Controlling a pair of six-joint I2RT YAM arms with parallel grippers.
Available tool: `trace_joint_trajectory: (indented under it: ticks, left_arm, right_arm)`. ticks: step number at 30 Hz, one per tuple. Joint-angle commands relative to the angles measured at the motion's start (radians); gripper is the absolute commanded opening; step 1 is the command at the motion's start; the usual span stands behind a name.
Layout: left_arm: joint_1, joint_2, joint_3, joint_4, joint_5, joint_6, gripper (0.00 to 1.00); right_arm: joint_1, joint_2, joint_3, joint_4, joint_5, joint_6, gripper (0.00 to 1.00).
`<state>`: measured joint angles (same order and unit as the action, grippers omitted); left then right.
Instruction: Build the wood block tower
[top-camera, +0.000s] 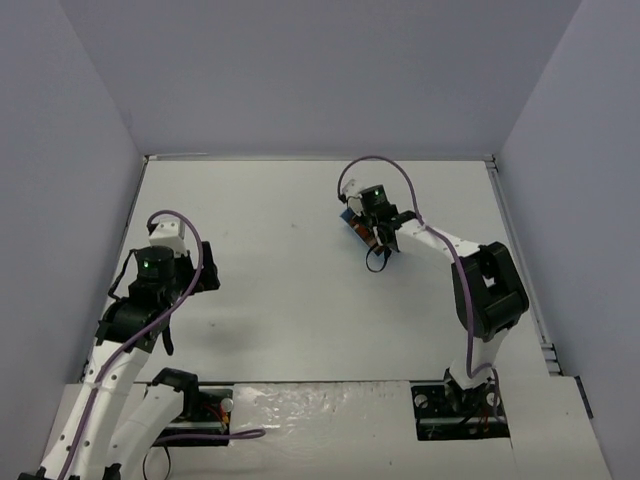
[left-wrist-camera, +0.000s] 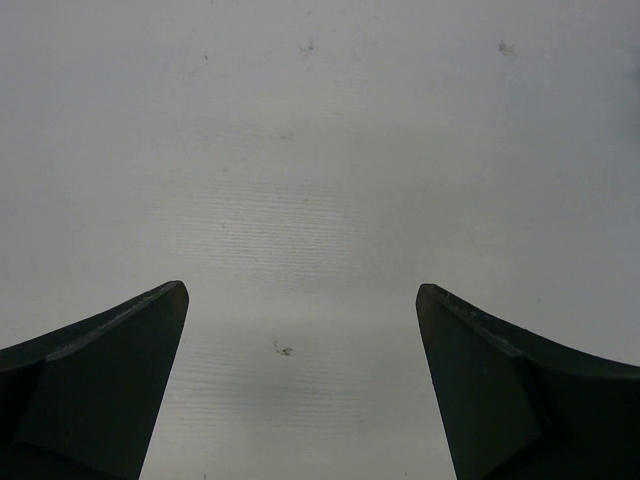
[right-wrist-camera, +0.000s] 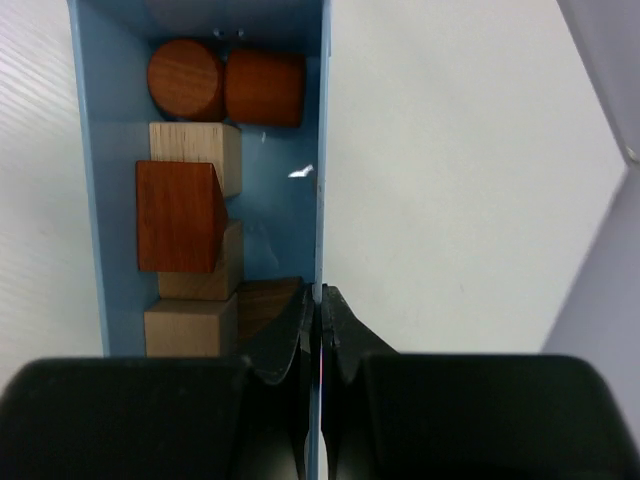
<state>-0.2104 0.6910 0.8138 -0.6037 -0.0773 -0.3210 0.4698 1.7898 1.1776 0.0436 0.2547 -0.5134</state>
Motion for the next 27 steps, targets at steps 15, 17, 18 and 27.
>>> trace_joint_trajectory:
  ticks: [15,17,18,27]
  left_arm:
    - [-0.019,-0.058,-0.045,0.051,-0.063,-0.010,0.97]
    - [-0.025,-0.060,-0.047,0.054,-0.059,-0.010,0.97]
    - [-0.028,-0.060,-0.048,0.055,-0.058,-0.010,0.97]
    - [-0.043,-0.050,-0.050,0.064,-0.050,-0.003,0.97]
  right_arm:
    - [0.122,-0.185,-0.340,0.232,0.401,0.056,0.01]
    - [0.141,-0.196,-0.368,0.231,0.406,0.075,0.03]
    - [0.151,-0.205,-0.379,0.230,0.409,0.082,0.04]
    - [0.250,-0.267,-0.423,0.202,0.417,0.142,0.21]
